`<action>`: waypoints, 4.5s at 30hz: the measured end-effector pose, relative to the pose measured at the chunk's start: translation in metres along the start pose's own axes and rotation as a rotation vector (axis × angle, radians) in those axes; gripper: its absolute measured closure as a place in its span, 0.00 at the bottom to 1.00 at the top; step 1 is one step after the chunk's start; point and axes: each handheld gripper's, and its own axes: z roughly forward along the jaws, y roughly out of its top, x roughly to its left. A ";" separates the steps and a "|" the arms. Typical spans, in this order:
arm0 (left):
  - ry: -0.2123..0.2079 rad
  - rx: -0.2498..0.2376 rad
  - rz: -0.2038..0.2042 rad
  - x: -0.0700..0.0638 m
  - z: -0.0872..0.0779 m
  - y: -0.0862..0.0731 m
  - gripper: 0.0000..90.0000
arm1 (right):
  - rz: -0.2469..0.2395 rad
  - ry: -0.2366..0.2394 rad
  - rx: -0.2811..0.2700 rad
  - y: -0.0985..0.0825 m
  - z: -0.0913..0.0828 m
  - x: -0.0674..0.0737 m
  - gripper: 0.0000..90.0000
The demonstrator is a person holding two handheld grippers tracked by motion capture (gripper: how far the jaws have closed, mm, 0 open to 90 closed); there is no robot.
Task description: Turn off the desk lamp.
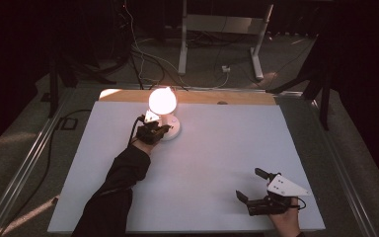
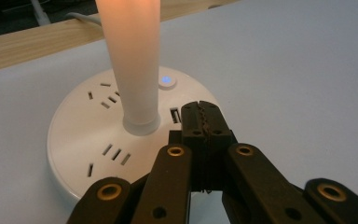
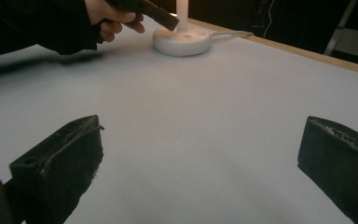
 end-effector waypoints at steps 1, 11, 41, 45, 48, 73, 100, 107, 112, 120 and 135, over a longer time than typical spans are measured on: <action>0.003 0.000 0.002 0.000 0.000 0.001 1.00 | -0.001 -0.001 -0.001 0.000 0.000 0.000 0.00; 0.009 0.009 -0.002 0.002 0.000 0.001 1.00 | -0.004 0.001 -0.003 0.000 -0.001 0.000 0.00; 0.018 0.026 -0.006 0.003 0.006 -0.009 1.00 | 0.000 0.002 0.001 0.000 0.000 0.000 0.00; 0.027 0.030 0.012 0.001 0.006 -0.008 1.00 | -0.003 0.002 0.003 0.000 0.000 0.001 0.00; 0.008 0.029 0.002 0.001 0.005 -0.005 1.00 | -0.002 -0.001 0.002 0.000 -0.001 0.001 0.00; 0.005 0.024 0.004 0.002 0.000 0.003 1.00 | 0.000 0.002 0.001 0.000 -0.001 0.000 0.00; 0.007 0.054 0.009 0.004 0.006 -0.005 1.00 | -0.004 0.004 0.006 0.000 0.000 0.001 0.00; -0.022 0.037 -0.022 0.003 -0.001 0.001 1.00 | 0.002 0.001 0.003 0.000 -0.001 -0.001 0.00; -0.016 0.050 -0.035 0.001 -0.010 0.007 0.99 | -0.003 0.001 0.001 0.001 -0.001 0.000 0.00; -0.030 0.061 -0.038 -0.003 -0.023 0.010 0.79 | 0.002 0.001 0.003 0.000 0.000 0.000 0.00; -0.046 0.127 -0.077 -0.006 -0.037 0.014 0.15 | 0.000 0.003 0.004 0.001 0.000 0.001 0.00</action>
